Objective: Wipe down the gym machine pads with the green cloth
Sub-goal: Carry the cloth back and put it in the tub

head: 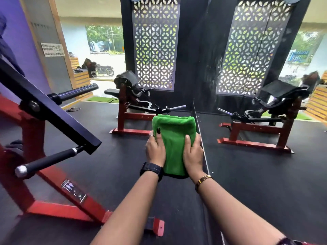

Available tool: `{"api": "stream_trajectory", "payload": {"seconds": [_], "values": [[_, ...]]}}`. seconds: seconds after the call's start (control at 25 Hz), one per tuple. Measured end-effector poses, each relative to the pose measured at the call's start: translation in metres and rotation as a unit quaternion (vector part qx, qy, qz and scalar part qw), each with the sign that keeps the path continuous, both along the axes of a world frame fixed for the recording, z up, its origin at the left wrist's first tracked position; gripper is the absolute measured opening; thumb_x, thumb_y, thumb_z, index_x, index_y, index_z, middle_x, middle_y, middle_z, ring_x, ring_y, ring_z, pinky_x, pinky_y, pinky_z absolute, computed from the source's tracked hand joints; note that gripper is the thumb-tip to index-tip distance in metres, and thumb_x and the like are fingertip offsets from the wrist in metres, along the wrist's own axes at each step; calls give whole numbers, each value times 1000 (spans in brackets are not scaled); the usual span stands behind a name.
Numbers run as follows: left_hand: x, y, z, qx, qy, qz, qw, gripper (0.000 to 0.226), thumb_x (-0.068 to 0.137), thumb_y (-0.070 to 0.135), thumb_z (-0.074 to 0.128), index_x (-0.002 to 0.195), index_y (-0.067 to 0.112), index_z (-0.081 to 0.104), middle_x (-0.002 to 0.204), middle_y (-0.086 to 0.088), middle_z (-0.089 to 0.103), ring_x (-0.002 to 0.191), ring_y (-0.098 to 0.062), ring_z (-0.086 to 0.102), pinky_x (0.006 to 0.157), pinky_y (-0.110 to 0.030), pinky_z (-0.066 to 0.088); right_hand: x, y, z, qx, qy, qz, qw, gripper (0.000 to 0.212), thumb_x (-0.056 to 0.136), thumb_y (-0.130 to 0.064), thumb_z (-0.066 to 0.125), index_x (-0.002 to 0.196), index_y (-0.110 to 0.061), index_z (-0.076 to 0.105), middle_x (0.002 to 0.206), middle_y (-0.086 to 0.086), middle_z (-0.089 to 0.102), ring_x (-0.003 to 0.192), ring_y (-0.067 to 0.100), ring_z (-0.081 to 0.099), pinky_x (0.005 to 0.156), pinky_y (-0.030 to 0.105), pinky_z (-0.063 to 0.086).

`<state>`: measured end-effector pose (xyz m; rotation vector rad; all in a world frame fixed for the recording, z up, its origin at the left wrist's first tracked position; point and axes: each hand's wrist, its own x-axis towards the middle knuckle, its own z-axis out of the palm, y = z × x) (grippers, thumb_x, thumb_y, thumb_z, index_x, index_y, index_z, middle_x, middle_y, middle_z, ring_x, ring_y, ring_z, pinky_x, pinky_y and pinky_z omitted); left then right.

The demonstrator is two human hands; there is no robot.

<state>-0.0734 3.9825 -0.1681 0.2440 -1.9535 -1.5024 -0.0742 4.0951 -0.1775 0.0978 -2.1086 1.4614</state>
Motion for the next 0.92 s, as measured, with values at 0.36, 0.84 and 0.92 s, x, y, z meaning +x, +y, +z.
{"api": "stream_trajectory", "payload": {"seconds": [0.36,0.84,0.92], "values": [[-186,-60,-24,-18,-10,57,998,35,99,23,36,118,0,53,103,-23,63,95,-37,59,73,-32,40,-185,-48,-5,82,-29,-14,996,34,99,-37,35,117,-10,47,98,16,67,89,40,62,68,38,42],[-379,-104,-73,-38,-34,92,994,43,88,34,29,105,3,53,91,-20,63,83,-35,59,67,-35,41,-398,-86,-56,65,-86,83,991,28,99,-34,37,113,-12,49,89,15,68,84,38,63,62,31,37],[-415,-104,-77,-38,-29,106,993,43,88,35,28,104,3,53,90,-19,63,82,-34,59,66,-32,39,-441,-84,-56,72,-91,114,987,26,99,-33,39,111,-12,50,86,13,67,84,37,63,62,30,35]]}}
